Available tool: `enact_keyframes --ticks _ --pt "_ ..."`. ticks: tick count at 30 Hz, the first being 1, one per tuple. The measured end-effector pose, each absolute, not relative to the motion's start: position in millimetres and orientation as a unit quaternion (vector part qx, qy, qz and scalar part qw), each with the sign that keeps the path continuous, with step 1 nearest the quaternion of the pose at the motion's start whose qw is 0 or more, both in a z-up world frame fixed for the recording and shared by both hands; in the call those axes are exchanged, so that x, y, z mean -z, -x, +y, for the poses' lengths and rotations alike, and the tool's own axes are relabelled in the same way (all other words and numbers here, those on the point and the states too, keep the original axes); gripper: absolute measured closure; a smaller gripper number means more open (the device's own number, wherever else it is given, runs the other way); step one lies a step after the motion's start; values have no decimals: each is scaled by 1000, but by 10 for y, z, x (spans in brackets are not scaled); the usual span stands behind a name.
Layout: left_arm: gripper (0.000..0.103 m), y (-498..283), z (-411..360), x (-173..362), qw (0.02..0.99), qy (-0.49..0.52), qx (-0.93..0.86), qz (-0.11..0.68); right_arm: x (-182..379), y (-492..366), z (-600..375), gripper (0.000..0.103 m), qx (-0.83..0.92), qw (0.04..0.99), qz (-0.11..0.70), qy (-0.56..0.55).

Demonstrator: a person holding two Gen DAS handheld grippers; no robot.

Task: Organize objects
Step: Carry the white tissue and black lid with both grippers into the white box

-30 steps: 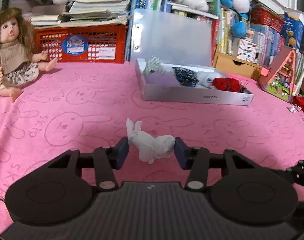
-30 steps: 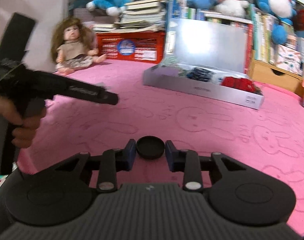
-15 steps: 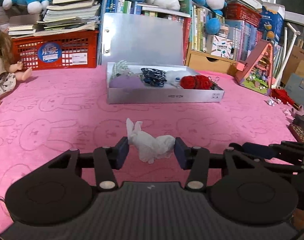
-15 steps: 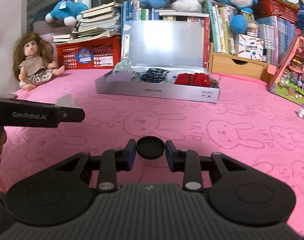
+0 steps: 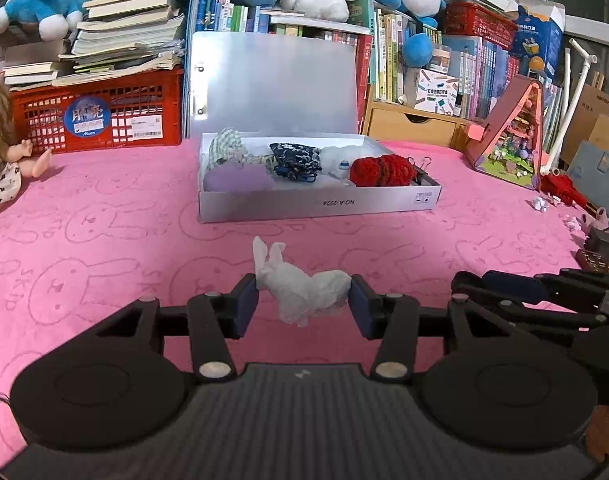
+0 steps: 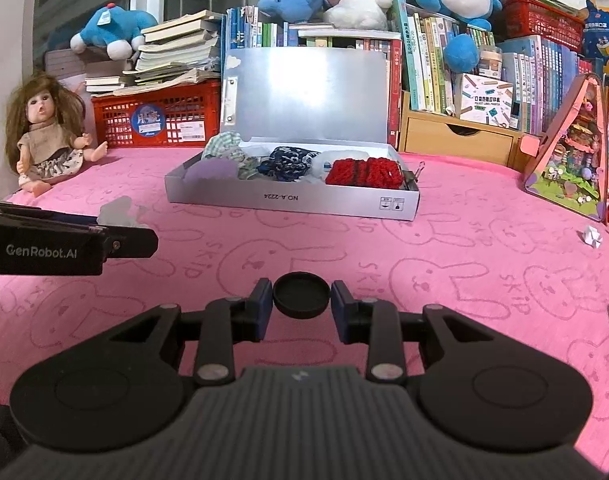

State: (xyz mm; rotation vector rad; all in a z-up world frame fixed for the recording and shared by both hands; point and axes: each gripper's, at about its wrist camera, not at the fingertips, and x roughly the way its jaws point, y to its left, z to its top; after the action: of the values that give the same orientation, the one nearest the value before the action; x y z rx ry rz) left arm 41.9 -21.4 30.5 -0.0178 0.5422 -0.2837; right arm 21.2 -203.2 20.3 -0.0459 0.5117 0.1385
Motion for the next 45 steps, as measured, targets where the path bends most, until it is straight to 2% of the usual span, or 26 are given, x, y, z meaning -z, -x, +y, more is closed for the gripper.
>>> enact_keyframes --ticks 45 --pt "48 -1518 -248 -618 962 14 107 250 -669 -1293 -2152 65 -45 965 260 4"
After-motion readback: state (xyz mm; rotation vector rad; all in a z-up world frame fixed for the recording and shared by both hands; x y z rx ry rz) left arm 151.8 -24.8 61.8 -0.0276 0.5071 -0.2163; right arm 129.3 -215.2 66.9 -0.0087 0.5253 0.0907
